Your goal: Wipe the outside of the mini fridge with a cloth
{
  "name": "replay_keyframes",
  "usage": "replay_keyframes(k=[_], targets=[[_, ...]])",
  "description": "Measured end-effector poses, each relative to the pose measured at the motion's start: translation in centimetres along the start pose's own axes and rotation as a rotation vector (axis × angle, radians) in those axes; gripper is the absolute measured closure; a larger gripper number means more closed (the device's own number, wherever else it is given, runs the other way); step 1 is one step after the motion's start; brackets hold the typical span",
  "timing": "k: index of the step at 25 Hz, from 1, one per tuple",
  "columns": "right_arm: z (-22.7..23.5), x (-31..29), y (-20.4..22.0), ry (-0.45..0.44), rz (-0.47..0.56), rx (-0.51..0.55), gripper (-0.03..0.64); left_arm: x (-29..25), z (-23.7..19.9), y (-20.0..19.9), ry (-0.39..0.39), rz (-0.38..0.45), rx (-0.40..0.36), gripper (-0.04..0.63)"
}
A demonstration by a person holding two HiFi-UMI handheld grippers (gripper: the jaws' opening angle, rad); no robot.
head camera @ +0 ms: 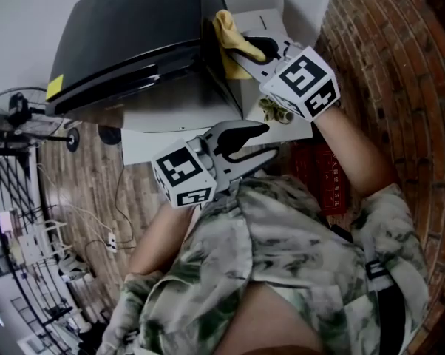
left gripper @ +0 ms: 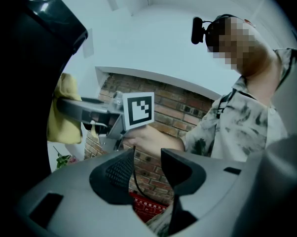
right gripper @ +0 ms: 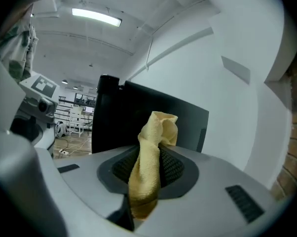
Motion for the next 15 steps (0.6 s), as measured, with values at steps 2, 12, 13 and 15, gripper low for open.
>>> replay_keyframes(k=[2,12,13,15], targets=[[-0.2,-0.5,1.4,0.000,-0.016,-0.001,0.518,0.0,0.0,0.0,-0.003,0.000,0.001,0.430],[-1.9,-3.0,10.6,-0.013,-0.130,-0.069,0.518,0.3,-0.2,0.7,-0.018,-0.010,0.018,0.430],[-2.1,-3.3,11.8,-0.016,-0.142,-0.079,0.518,0.4,-0.2,0.8,-0.020,-0.012,0.020,0.430],[-2.4,-3.8,14.1,-0.025,-0.176,-0.095,0.518,0.4,-0.3,1.0,-0.024,-0.014,0.024,0.430]])
Point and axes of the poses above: the fingertips, and each gripper's own axes: x backward along the fingers, z to its right, y out of its underside, the point moved 3 cm from there along x, backward along the fingers, and after that the axes turned 1 degree about y, right-handed, at the moved point
